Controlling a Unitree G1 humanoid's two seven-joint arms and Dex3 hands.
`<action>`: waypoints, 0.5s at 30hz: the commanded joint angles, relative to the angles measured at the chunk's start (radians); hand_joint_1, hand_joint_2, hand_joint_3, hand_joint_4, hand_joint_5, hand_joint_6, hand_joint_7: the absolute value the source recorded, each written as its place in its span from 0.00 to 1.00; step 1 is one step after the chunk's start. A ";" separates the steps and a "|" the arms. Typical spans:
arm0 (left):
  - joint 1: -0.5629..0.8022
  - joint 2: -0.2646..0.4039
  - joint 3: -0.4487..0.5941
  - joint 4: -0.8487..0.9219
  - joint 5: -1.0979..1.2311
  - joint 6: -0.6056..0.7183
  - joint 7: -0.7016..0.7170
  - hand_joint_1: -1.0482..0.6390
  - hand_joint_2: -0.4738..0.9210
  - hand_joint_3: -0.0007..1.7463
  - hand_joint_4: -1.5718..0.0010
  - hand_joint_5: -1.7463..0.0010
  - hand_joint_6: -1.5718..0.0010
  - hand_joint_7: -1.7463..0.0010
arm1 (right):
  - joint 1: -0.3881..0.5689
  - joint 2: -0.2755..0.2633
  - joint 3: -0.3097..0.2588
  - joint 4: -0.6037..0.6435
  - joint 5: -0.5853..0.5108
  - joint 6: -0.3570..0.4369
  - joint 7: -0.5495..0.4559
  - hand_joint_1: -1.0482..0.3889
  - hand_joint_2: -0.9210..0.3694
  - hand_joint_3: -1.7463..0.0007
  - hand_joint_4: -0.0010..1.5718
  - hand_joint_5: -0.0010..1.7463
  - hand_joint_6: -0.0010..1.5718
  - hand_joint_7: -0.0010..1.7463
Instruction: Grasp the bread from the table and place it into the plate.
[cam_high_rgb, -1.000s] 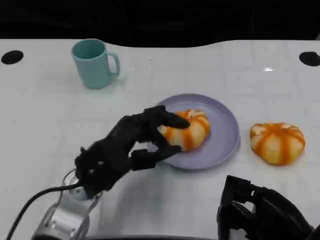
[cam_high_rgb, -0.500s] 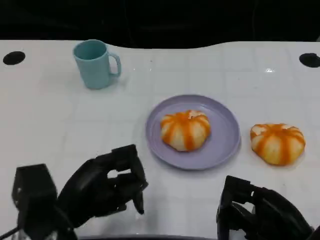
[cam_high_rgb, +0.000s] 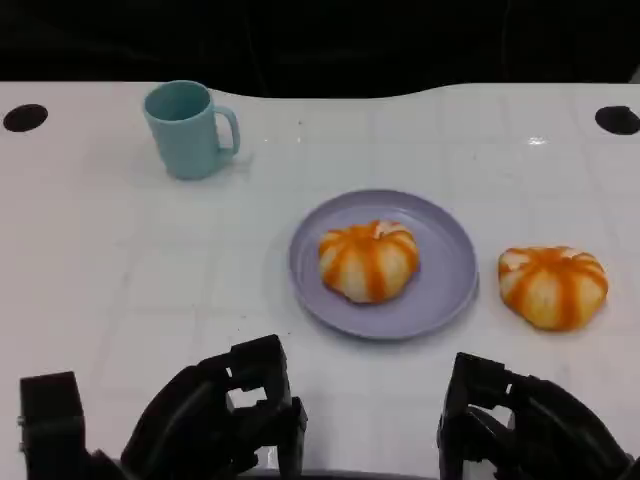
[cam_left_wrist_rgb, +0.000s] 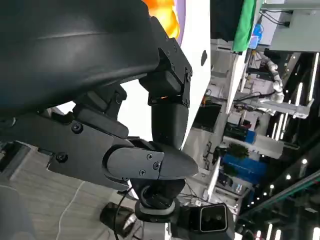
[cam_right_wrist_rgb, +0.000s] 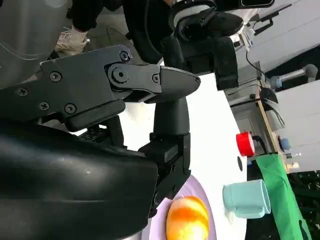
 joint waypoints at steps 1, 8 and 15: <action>0.005 0.001 0.013 0.023 -0.001 -0.011 -0.031 0.22 1.00 0.19 0.41 0.00 0.53 0.00 | 0.000 -0.014 -0.017 -0.006 0.014 -0.009 0.012 0.37 0.00 0.75 0.39 1.00 0.26 0.99; -0.010 -0.007 0.031 0.052 -0.008 -0.013 -0.067 0.23 1.00 0.19 0.41 0.00 0.54 0.00 | -0.009 -0.009 -0.017 -0.002 0.013 -0.007 0.009 0.38 0.00 0.76 0.39 1.00 0.25 0.99; -0.012 -0.006 0.032 0.054 0.013 -0.017 -0.066 0.22 1.00 0.18 0.41 0.00 0.54 0.00 | -0.012 -0.008 -0.016 0.009 0.008 -0.021 0.011 0.38 0.00 0.75 0.38 1.00 0.25 0.99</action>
